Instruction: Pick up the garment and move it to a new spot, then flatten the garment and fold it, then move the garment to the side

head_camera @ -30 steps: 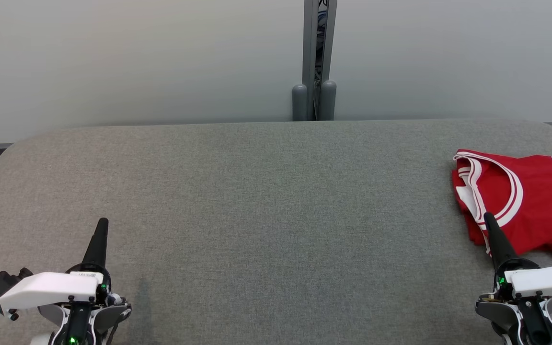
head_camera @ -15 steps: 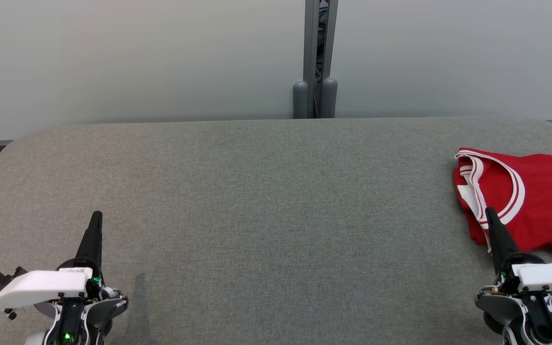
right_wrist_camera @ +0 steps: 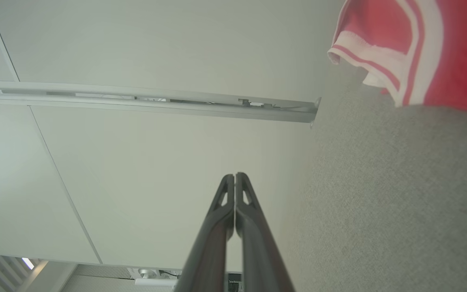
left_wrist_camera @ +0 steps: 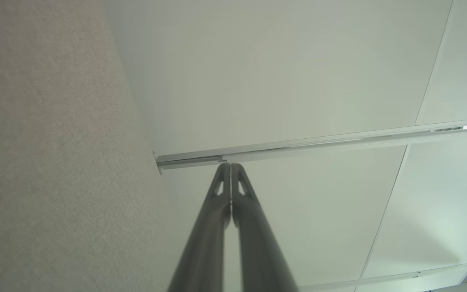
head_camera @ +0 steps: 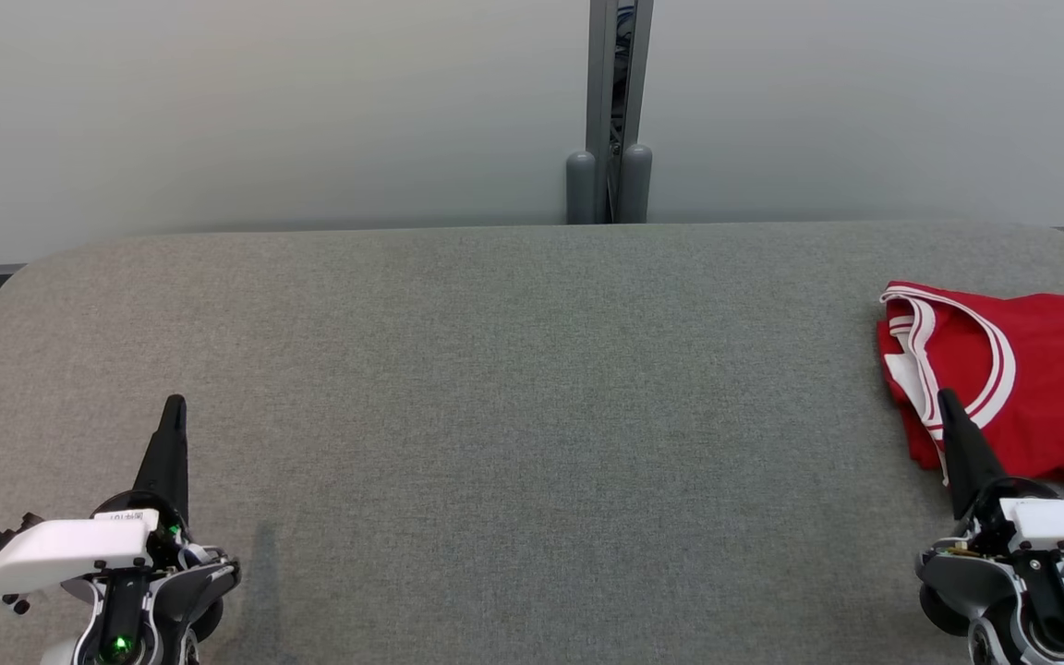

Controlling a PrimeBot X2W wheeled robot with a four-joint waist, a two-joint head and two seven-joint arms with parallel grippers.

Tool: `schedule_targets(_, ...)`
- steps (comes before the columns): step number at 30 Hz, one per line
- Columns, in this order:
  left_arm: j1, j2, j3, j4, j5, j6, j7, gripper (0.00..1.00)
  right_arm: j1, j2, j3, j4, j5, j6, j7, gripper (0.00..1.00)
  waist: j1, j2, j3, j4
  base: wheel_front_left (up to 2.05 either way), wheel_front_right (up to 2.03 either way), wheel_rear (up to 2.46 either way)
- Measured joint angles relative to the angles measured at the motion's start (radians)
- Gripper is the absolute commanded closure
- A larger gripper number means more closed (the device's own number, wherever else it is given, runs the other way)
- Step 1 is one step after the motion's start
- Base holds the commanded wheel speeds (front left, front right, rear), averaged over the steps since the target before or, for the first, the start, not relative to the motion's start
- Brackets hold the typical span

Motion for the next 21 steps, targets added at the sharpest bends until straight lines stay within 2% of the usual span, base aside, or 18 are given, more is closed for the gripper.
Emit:
schedule_targets(8, -0.006, -0.008, 0.018, 0.003, -0.029, -0.012, 0.012, 1.00, -0.010, -0.001, -0.001, 0.004, 0.039, 0.000, 0.005, 1.00, 0.0000, 0.0000, 0.003, 0.001, 0.00, 0.00, 0.00)
schedule_targets(21, -0.008, -0.010, 0.019, 0.003, -0.030, -0.012, 0.012, 1.00, -0.010, -0.001, -0.001, 0.004, 0.040, 0.000, 0.007, 1.00, 0.0000, 0.0000, 0.003, 0.001, 0.00, 0.00, 0.00)
